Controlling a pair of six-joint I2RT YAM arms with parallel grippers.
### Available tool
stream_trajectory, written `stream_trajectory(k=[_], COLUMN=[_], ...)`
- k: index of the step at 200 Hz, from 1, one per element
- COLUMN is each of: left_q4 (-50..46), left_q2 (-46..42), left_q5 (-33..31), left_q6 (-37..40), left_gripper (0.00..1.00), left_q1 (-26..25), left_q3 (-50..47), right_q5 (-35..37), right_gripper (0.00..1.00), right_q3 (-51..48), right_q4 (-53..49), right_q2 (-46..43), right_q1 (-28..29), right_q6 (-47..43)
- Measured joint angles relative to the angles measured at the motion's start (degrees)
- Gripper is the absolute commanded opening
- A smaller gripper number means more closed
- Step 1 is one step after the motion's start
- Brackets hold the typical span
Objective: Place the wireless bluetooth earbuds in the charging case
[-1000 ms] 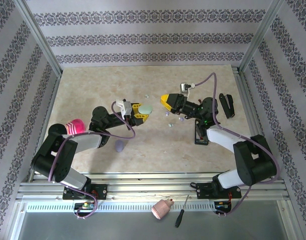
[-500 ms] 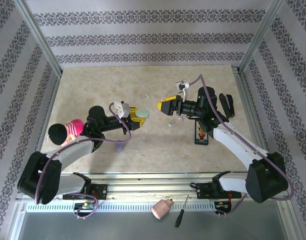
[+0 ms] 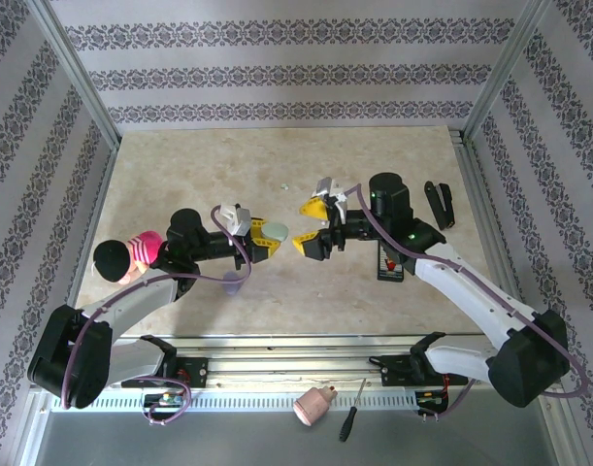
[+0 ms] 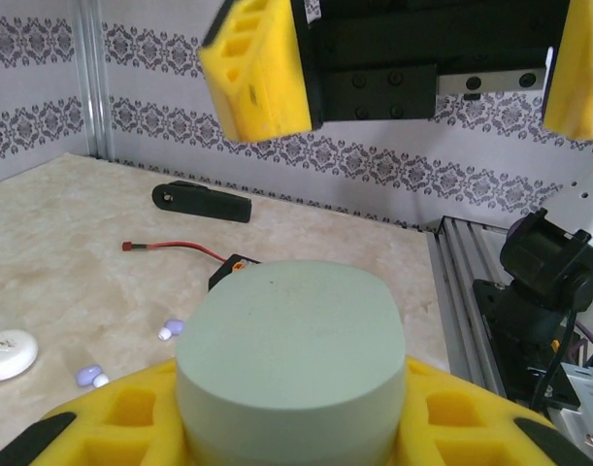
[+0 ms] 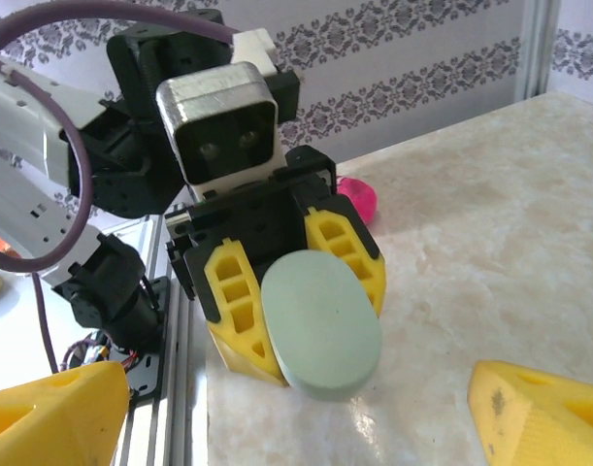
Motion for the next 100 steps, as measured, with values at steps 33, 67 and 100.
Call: stream_trajectory(k=[33,67,100], left_q4=[1.9,2.7,2.9], left_q2=[-0.1,-0.9,-1.7], left_q5=[0.7,0.8,0.8], left_q6=[-1.8,-3.7,-4.3], left_gripper=[0.12,0.12,0.12], left_q1=[0.0,0.0,0.0], left_q3=[-0.8,-0.8,-0.8], right_q5=[0.4,1.1,1.4], right_gripper=[0.89,0.89,0.88], right_q3=[2.4,4.7,6.2], right_q4=[-0.8,-1.5,-1.7], right_q2=[3.1,6.6,8.5], right_q1=[1.4,2.8,3.2], right_q6=[-2.1,-3.4,-4.0])
